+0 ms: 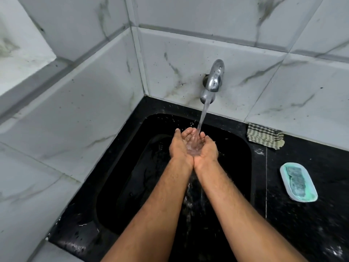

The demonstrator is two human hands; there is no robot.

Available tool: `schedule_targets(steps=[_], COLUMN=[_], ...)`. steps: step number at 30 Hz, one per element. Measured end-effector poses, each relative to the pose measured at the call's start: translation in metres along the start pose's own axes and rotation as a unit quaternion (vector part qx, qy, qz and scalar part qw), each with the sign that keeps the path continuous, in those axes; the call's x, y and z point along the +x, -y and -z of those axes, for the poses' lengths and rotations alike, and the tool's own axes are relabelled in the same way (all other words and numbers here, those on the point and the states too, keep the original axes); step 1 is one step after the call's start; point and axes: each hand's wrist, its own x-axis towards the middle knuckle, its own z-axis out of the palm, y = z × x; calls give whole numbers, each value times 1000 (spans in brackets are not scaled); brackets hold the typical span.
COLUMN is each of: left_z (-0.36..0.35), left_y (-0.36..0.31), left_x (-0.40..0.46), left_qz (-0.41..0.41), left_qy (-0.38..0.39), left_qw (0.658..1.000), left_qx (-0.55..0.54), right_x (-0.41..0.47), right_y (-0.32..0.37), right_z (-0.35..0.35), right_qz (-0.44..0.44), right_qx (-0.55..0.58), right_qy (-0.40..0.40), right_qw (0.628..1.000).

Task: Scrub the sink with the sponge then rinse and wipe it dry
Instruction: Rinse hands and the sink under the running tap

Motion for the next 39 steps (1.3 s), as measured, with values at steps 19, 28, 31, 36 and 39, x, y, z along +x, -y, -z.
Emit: schedule_targets(steps=[19,28,31,36,39], left_z=[166,116,69,32,25], left_y=[-81,-27,-5,14,22], left_x=[-46,-24,-13,0,5], left_qz=[-194,-115,-93,-69,-34], left_qy=[-178,-120,-97,-59,-59], left_qw=[963,983,991,996,997], left_qx=[-64,-80,-24,24,38], right_x=[-22,-16,-10,-6,1], right_y=[-179,-92,-43,-10,-3], right_z=[55,54,42,31,30], right_qz=[-174,-18,2,-39,-36], right_qx=[-387,-232,-149,-33,-8], right_qy=[66,-22,-27,-10,0], right_qw=[903,972,988,999,999])
